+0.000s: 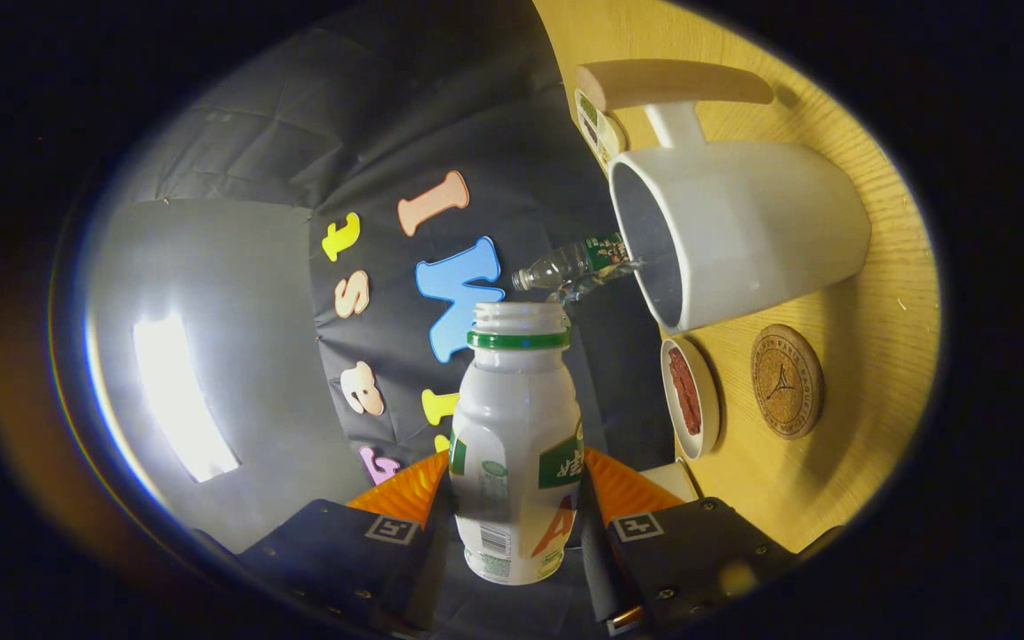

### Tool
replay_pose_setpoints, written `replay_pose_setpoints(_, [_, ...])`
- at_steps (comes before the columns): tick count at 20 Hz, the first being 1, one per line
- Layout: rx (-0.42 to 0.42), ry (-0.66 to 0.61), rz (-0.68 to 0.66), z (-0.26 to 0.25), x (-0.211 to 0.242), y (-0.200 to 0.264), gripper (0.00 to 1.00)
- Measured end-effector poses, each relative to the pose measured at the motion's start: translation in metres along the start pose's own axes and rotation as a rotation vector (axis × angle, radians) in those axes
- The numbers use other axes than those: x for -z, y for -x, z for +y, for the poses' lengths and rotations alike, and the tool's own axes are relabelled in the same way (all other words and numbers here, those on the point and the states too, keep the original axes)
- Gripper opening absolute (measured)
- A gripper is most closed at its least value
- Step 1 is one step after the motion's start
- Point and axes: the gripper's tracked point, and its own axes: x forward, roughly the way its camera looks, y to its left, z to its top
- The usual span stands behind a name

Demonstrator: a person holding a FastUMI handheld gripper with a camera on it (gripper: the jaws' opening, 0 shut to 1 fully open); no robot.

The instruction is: Take the bottle from table, then pour the juice into the cup, finally place the bottle on the coaster

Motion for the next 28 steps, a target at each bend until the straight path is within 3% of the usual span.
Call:
replay_pose_setpoints(17, [-0.018, -0.12, -0.066, 0.009, -0.008, -0.009, 0.64])
replay_pose_setpoints(28, [-0.036, -0.113, -0.051, 0.016, -0.006, -0.009, 0.64])
